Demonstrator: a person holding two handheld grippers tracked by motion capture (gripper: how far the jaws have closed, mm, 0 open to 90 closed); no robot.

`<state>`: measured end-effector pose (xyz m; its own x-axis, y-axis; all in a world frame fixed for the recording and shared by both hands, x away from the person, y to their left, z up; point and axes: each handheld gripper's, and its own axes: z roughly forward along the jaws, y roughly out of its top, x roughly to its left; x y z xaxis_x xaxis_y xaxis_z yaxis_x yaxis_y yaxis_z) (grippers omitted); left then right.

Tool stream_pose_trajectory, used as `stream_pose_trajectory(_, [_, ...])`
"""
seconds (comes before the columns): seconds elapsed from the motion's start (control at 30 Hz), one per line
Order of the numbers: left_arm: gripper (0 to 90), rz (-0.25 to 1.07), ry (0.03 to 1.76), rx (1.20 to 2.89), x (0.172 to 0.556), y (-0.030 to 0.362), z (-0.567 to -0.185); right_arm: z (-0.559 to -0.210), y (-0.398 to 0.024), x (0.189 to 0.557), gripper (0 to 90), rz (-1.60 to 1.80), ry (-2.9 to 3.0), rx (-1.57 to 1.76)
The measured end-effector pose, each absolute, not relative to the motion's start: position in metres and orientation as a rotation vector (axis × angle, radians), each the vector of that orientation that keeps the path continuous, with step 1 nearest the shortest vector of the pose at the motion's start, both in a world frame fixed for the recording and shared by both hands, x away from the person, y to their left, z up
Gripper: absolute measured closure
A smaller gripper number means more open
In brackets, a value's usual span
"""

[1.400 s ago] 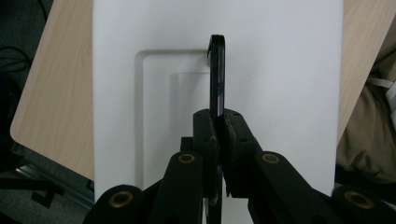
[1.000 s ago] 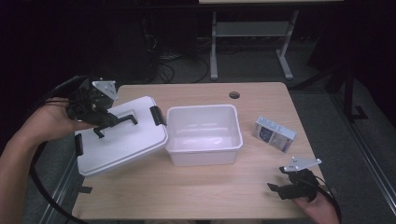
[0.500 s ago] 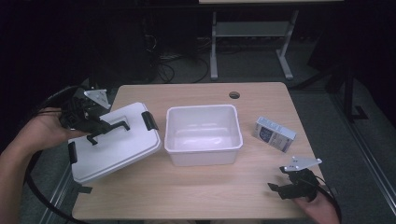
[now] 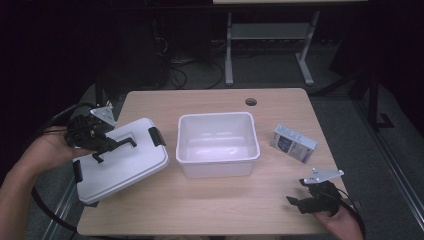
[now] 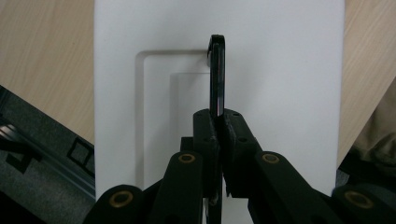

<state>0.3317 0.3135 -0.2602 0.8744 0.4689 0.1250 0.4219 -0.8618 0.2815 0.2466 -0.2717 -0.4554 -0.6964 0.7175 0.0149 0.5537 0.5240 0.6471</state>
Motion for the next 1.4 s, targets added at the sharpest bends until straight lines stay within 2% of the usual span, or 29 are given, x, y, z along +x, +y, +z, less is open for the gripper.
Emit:
stream_pose_trajectory(0.6, [85.1,0.25,0.7,2.816,0.338,0.313,-0.312,-0.455,-0.272,0.246,21.3,0.923,2.511,1.083])
stream_pose_trajectory(1.4, [85.0,0.233,0.719,2.829,0.345,0.311,-0.348,-0.455,-0.268,0.248,21.3,0.877,2.539,1.071])
